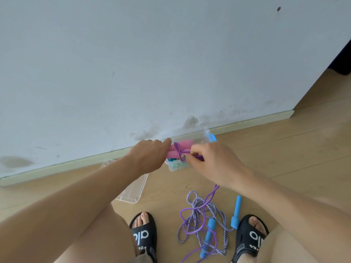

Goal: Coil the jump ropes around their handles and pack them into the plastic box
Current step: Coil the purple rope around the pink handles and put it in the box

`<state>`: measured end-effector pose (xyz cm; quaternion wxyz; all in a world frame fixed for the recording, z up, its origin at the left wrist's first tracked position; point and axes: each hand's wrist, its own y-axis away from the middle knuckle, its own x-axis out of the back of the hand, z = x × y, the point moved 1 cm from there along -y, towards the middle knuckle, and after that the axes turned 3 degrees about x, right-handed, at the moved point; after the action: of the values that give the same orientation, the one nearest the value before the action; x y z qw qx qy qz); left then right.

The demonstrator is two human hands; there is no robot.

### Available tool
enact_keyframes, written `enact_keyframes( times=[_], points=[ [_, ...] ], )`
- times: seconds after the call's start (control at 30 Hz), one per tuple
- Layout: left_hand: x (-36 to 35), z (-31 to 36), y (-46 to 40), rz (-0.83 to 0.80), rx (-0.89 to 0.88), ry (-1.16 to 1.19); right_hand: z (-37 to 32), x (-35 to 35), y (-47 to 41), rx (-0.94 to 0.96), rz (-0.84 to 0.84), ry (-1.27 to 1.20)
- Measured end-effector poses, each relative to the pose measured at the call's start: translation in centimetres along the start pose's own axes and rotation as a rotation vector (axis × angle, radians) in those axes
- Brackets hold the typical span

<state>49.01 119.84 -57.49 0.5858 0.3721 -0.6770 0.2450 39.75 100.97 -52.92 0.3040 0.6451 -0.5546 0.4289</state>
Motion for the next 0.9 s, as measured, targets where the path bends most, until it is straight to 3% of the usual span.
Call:
enact_keyframes(
  times=[0.2, 0.37, 0.63, 0.9],
  points=[
    [1.0, 1.7, 1.2, 0.083, -0.149, -0.013, 1.0, 1.3, -3.0, 0.064, 0.109, 0.032],
    [1.8, 2.0, 1.9, 0.215, -0.24, 0.038, 2.3, 0.5, -5.2, 0.087, 0.031, -0.034],
    [2.5, 1.8, 2.8, 0.359, -0.385, 0.268, 3.8, 0.3, -6.2, -0.095, -0.339, -0.647],
    [2.8, 0.9, 2.5, 0.379, -0.288, 0.386, 4.6, -2.4, -5.3, -0.321, -0.254, -0.966]
  ],
)
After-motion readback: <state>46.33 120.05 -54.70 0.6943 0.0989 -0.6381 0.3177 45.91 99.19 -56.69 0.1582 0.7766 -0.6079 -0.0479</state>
